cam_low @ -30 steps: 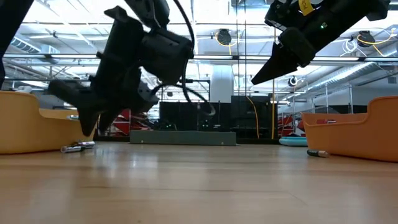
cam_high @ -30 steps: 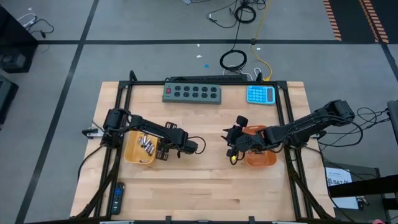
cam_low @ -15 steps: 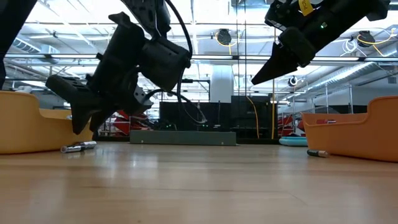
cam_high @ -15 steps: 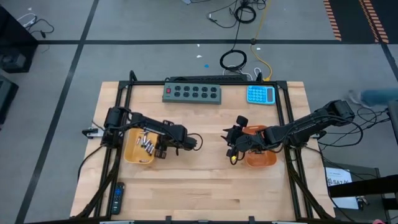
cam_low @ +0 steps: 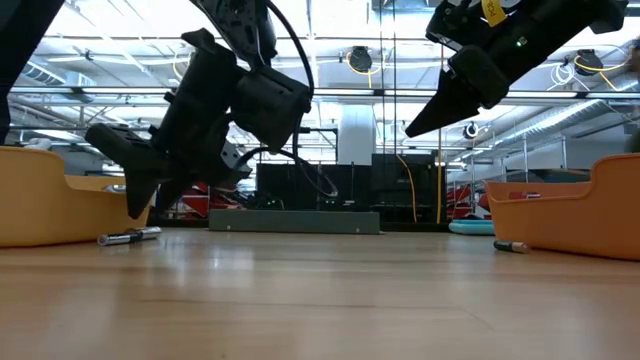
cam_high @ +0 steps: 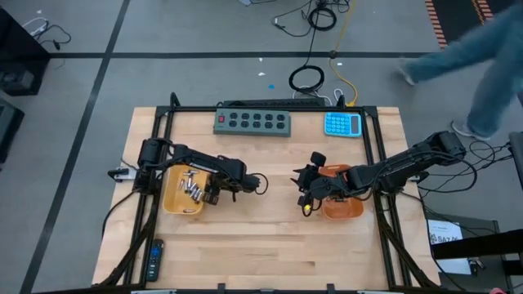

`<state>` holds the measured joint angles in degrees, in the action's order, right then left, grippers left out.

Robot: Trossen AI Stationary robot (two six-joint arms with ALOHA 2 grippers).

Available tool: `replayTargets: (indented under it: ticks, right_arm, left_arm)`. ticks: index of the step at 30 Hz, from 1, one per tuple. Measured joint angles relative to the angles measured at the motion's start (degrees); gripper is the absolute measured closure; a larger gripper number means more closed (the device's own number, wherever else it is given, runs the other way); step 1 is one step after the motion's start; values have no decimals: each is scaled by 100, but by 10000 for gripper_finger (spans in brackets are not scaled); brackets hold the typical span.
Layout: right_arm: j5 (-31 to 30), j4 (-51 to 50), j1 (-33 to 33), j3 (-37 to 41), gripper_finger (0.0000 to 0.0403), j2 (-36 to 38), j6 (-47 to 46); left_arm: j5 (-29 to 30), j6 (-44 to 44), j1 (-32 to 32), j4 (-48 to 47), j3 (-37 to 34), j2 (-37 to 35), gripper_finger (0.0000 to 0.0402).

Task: Sort batteries
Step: Put the silver battery into the yellow bin

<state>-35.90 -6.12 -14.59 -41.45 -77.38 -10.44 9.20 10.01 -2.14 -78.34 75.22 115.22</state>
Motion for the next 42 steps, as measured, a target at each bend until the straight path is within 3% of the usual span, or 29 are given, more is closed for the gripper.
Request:
replayTargets:
  ticks: [8,17,24,30,36,39,42]
  right_arm:
    - [0,-121,0,0,282,0,-5]
    - [0,-299,-4,0,282,2,-115]
    - [0,-316,-15,-1,282,2,-117]
    - [0,-450,-15,0,282,2,-163]
    - [-2,-560,-15,0,282,2,-234]
    - [-2,-559,-15,1,282,2,-229]
    - [-4,-477,-13,79,282,2,-225]
  left_arm:
    - [272,420,64,143,0,0,217]
    - [747,2164,-137,152,0,0,217]
    - [767,3789,-234,397,0,0,217]
    - [822,4533,-319,775,0,0,217]
    - [770,4569,-314,674,0,0,217]
    - [701,3958,-327,429,45,0,217]
    - [235,2899,-343,161,148,0,217]
